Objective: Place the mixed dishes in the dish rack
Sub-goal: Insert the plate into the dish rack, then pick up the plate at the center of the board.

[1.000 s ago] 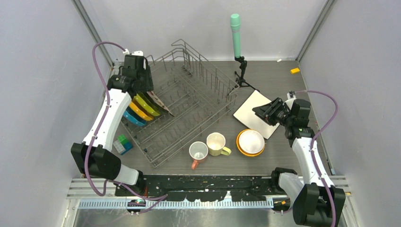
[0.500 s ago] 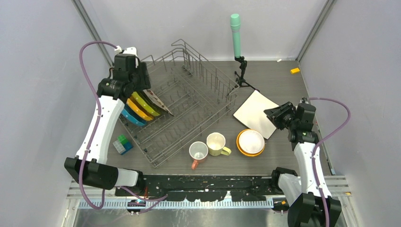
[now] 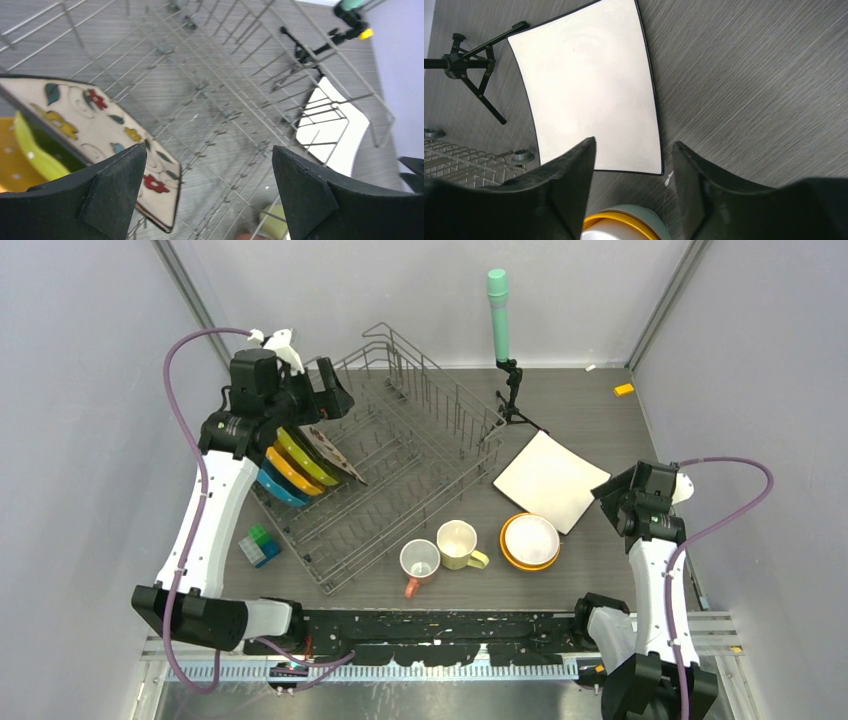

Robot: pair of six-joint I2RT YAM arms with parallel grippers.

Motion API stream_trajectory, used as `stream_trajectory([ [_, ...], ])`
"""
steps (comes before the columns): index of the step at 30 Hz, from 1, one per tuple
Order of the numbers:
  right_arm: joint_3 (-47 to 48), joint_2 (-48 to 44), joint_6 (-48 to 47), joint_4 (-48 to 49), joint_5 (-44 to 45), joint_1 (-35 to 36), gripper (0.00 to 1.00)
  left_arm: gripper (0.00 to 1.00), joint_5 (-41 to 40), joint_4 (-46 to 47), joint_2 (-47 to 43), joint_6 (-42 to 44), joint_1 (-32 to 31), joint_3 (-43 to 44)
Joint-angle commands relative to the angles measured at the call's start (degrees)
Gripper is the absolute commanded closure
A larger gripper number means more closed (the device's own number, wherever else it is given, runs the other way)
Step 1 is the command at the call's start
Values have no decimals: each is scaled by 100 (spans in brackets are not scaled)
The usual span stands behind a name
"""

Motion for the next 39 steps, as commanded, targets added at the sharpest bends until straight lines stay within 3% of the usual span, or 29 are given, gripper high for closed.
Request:
stream_trajectory([
  [1, -41, 99, -151, 152, -294, -196, 32, 0, 957, 829, -244, -466, 26, -137],
  [4, -320, 313, 96, 528, -1135, -552, 30, 0, 1481, 1344, -241, -891, 23, -299],
  [12, -606, 839, 161, 968, -1565, -988, 30, 0, 2550, 2127, -156, -1490, 21, -729],
  [21, -1403, 1485, 511, 2605, -2569, -1390, 35, 0, 2852, 2253, -19, -1511, 27, -754],
  [39, -2163, 2294, 726, 4133, -3344, -1748, 41, 0, 2911, 2210, 9, -1519, 26, -769],
])
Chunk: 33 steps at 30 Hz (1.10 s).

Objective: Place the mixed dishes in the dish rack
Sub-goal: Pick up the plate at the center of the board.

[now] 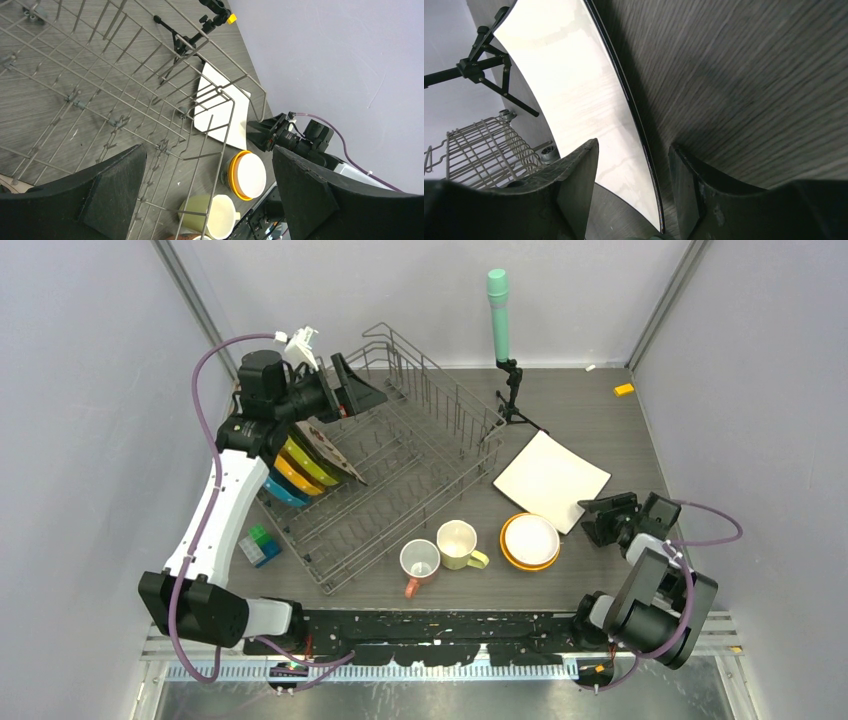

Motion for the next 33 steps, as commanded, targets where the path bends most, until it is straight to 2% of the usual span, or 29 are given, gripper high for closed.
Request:
stream_trajectory([
  [1, -240, 170, 131, 597, -248, -53, 41, 0, 167, 275, -27, -2, 27, 24],
  [10, -671, 658, 501, 1513, -505, -53, 45, 0, 167, 275, -38, -80, 26, -30],
  [22, -947, 1761, 1027, 3121, -855, -57, 55, 0, 191, 341, 3, -184, 26, -88],
  [27, -933, 2246, 1121, 3660, -1041, -58, 68, 0, 193, 345, 20, -174, 26, -114],
  [33, -942, 2329, 1118, 3927, -1085, -57, 84, 0, 98, 217, 90, -94, 25, -180],
])
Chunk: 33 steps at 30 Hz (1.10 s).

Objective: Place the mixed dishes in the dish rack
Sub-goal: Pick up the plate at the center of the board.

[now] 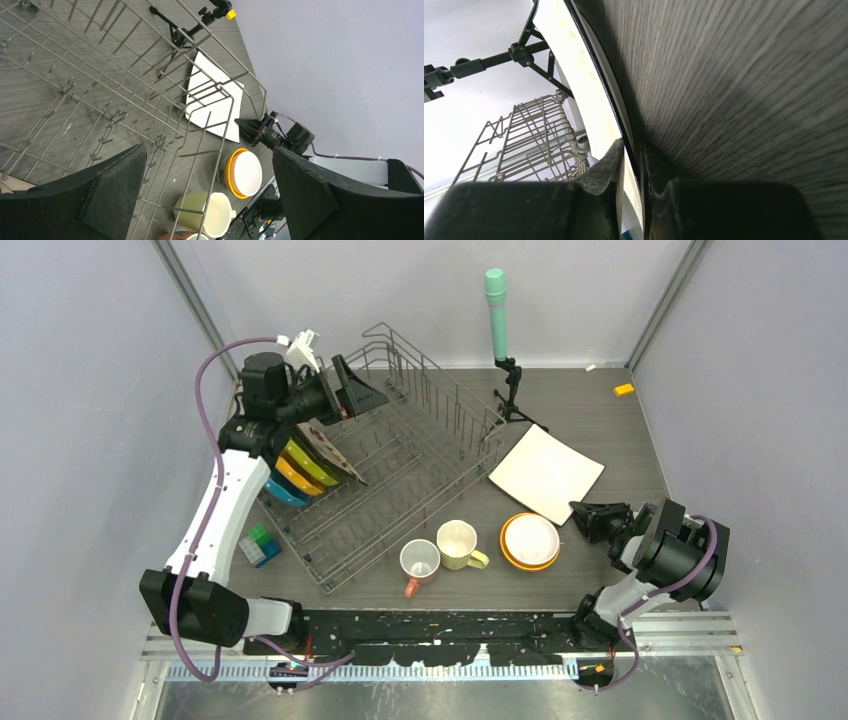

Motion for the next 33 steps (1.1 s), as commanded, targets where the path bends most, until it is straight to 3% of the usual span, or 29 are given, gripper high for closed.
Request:
stream_trajectory([
  [1, -150, 63, -137, -79, 291, 45, 89, 0, 57, 122, 73, 66, 25, -36],
  [5, -185, -303, -227, -316, 408, 45, 99, 0, 49, 79, 109, 76, 14, -54],
  [20, -9, -3499, -1138, -3589, 1615, 45, 100, 0, 30, -37, 204, 179, 0, -1],
  [25, -21, -3418, -858, -3783, 1922, 45, 100, 0, 56, -36, 214, 195, -9, -6],
  [33, 134, -1970, -805, -3025, 1575, 36, 100, 0, 79, -3, 193, 173, -11, -10],
])
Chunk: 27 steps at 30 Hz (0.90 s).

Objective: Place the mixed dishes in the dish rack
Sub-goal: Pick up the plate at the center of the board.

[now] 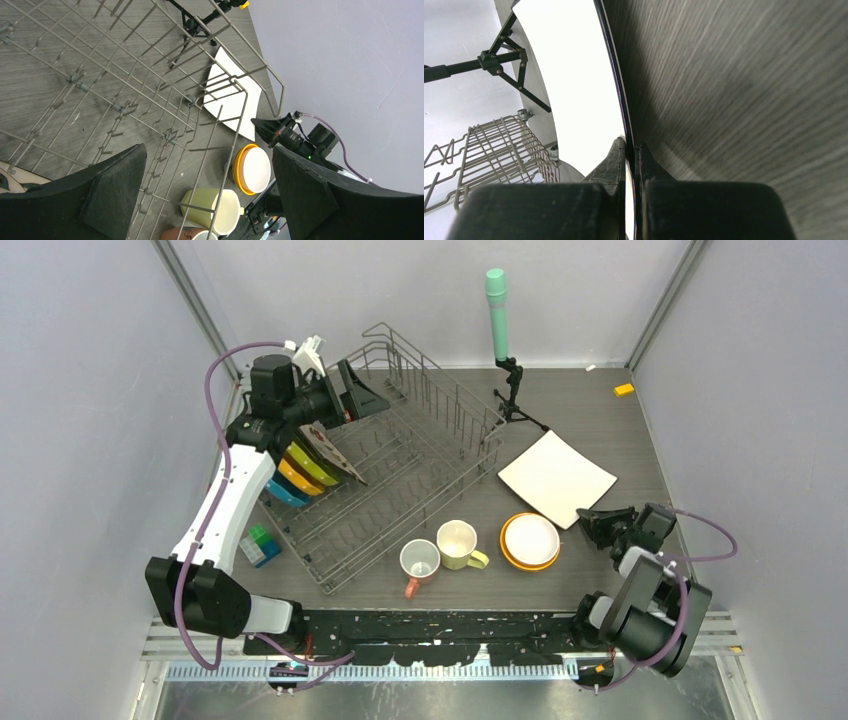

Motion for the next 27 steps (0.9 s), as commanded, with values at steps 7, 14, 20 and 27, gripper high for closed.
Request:
stream_trajectory([
  [7, 177, 1309, 80, 329, 156, -21, 83, 0, 119, 104, -8, 26, -9, 17],
  [14, 161, 1078, 145, 67, 154, -17, 64, 0, 127, 143, 38, 0, -9, -22],
  [20, -151, 544, 647, -38, 169, -13, 58, 0, 128, 174, 80, -19, -9, -26],
  [27, -203, -163, 591, -811, 293, 17, 57, 0, 153, 199, 76, -29, -9, -36],
])
